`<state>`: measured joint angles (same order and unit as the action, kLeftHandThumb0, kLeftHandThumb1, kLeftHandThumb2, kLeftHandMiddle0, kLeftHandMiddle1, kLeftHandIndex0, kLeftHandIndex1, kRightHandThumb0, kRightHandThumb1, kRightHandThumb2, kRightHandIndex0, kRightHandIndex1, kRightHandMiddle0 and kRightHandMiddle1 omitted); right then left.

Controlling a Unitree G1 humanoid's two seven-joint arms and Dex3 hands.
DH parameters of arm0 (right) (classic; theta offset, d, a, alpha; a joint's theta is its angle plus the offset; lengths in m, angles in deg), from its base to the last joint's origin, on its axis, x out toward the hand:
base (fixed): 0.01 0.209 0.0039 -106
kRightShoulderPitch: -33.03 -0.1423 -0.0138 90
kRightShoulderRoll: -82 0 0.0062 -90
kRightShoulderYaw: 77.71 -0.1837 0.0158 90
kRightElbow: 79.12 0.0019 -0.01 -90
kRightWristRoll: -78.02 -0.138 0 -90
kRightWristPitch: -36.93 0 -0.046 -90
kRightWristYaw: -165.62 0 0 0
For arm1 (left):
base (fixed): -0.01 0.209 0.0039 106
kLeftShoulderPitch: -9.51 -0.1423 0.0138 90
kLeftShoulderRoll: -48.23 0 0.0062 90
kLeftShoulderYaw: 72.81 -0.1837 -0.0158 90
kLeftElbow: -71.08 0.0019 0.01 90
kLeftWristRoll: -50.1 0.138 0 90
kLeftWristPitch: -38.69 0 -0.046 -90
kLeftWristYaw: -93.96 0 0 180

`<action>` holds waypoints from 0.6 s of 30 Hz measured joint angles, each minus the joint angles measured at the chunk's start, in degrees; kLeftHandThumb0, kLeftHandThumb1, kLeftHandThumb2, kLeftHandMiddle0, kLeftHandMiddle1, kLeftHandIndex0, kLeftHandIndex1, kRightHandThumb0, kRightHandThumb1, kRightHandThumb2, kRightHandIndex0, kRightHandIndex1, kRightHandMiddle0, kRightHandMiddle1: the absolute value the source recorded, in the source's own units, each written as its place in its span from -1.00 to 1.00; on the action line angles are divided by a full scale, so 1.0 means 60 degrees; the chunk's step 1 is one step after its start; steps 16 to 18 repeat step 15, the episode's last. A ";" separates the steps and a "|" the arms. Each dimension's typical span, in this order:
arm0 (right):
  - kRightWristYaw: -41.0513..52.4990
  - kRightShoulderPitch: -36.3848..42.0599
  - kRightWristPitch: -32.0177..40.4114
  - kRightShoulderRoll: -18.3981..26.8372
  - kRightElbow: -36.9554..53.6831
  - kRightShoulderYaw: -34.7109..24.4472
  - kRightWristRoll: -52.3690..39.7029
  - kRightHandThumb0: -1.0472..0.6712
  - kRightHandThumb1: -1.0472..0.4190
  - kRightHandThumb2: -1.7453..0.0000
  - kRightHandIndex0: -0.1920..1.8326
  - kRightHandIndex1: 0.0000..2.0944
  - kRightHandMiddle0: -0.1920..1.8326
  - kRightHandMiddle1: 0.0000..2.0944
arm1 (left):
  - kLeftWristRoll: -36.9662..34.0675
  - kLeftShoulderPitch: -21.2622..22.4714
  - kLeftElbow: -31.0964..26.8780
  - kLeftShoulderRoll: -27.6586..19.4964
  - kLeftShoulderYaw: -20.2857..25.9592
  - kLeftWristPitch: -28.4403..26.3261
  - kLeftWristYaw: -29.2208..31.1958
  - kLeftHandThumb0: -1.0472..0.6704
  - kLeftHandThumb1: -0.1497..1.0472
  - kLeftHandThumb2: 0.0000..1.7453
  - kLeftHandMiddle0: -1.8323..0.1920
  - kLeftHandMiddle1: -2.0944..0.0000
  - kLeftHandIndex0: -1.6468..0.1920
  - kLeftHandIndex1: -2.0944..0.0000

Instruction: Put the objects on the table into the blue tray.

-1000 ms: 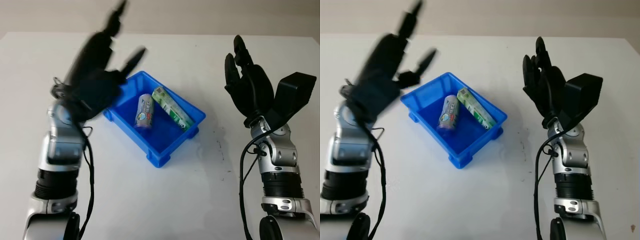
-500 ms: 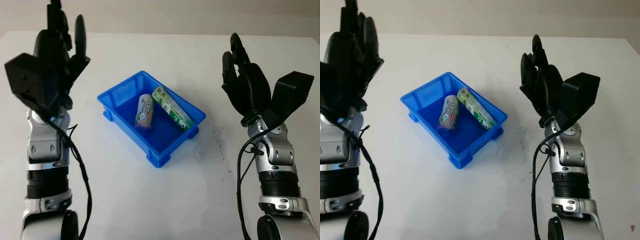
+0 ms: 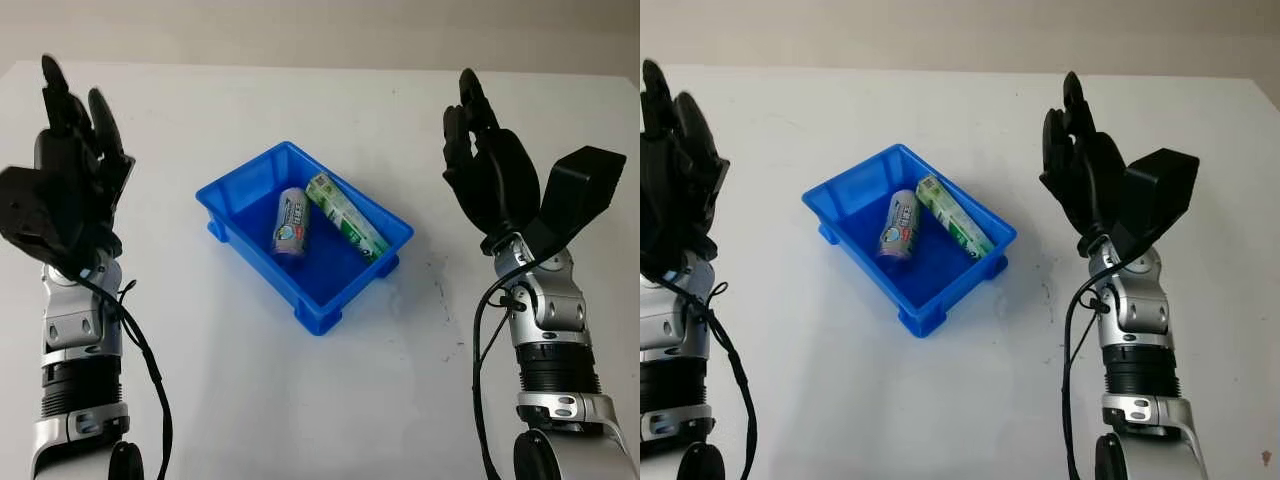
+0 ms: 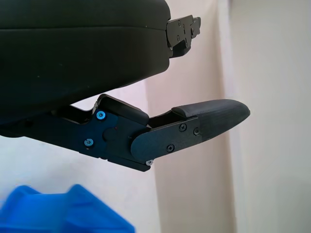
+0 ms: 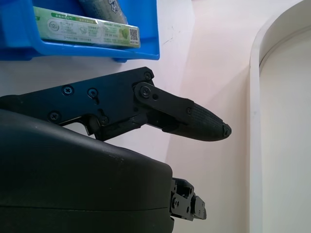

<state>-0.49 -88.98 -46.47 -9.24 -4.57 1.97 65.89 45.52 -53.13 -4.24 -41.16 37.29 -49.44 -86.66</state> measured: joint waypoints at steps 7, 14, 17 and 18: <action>0.0071 -0.0030 -0.0238 0.0000 -0.0140 -0.0004 0.0026 -0.58 -1.00 0.13 -1.00 -1.00 -1.00 -1.00 | -0.0100 -0.0166 0.0281 0.0151 -0.0207 0.0160 -0.0034 -0.74 1.00 -0.22 1.00 0.98 1.00 1.00; 0.0027 -0.0032 -0.0246 0.0000 -0.0145 -0.0017 0.0022 -0.58 -1.00 0.14 -1.00 -1.00 -1.00 -1.00 | -0.0099 -0.0165 0.0311 0.0171 -0.0418 0.0091 -0.0070 -0.76 1.00 -0.21 1.00 0.99 1.00 1.00; 0.0027 -0.0031 -0.0246 0.0000 -0.0146 -0.0017 0.0022 -0.58 -1.00 0.14 -1.00 -1.00 -1.00 -1.00 | -0.0099 -0.0165 0.0310 0.0171 -0.0434 0.0065 -0.0073 -0.76 1.00 -0.22 1.00 0.98 1.00 1.00; 0.0027 -0.0031 -0.0246 0.0000 -0.0146 -0.0017 0.0022 -0.58 -1.00 0.14 -1.00 -1.00 -1.00 -1.00 | -0.0099 -0.0165 0.0310 0.0171 -0.0434 0.0065 -0.0073 -0.76 1.00 -0.22 1.00 0.98 1.00 1.00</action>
